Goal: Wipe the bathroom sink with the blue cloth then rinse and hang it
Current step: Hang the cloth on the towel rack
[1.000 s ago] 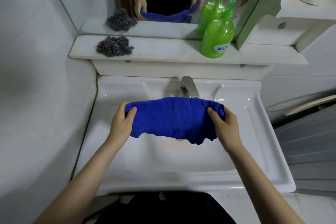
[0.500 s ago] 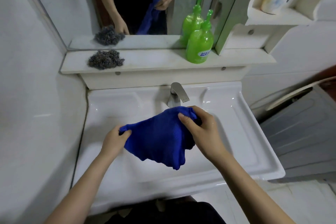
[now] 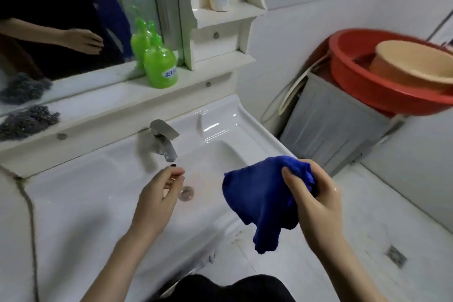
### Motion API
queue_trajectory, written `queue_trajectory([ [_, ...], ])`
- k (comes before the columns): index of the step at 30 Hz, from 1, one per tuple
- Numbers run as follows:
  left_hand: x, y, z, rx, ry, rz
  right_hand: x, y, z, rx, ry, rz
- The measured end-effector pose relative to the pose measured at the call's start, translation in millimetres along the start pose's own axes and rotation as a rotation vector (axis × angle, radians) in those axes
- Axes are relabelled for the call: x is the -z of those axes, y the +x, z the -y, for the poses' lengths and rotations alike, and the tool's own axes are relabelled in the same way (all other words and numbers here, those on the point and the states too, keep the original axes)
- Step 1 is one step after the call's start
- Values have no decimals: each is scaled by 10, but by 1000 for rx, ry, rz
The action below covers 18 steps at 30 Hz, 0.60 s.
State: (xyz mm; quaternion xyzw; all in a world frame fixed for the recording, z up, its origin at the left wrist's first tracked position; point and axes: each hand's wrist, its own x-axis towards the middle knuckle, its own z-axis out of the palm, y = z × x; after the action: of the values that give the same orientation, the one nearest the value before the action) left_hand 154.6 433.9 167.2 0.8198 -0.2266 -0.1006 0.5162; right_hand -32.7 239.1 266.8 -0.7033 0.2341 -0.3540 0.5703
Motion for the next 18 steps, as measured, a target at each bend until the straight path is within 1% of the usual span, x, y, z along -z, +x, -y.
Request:
queue_trajectory([
  [2,-289,-140,5,-53,57,104,370,-199,-168,-24,-57,-99],
  [4,-615,-325,69,-65,119,219,737,-445,-431,-98,-111,-215],
  [6,-953,-560,178,-28,153,314,1093,-718,-745,-205,-155,-329],
  [8,-1287,-829,286,49,149,399,1468,-998,-1053,-358,-172,-429],
  [10,-1586,-1087,350,88,178,472,1832,-1275,-1319,-507,-179,-497],
  [12,-1873,-1298,366,96,198,521,2163,-1509,-1500,-596,-186,-556],
  [15,-2279,-1470,262,88,218,552,2599,-1706,-1581,-611,-208,-617],
  [18,-2630,-1457,80,4,290,606,2981,-1779,-1577,-611,-229,-644],
])
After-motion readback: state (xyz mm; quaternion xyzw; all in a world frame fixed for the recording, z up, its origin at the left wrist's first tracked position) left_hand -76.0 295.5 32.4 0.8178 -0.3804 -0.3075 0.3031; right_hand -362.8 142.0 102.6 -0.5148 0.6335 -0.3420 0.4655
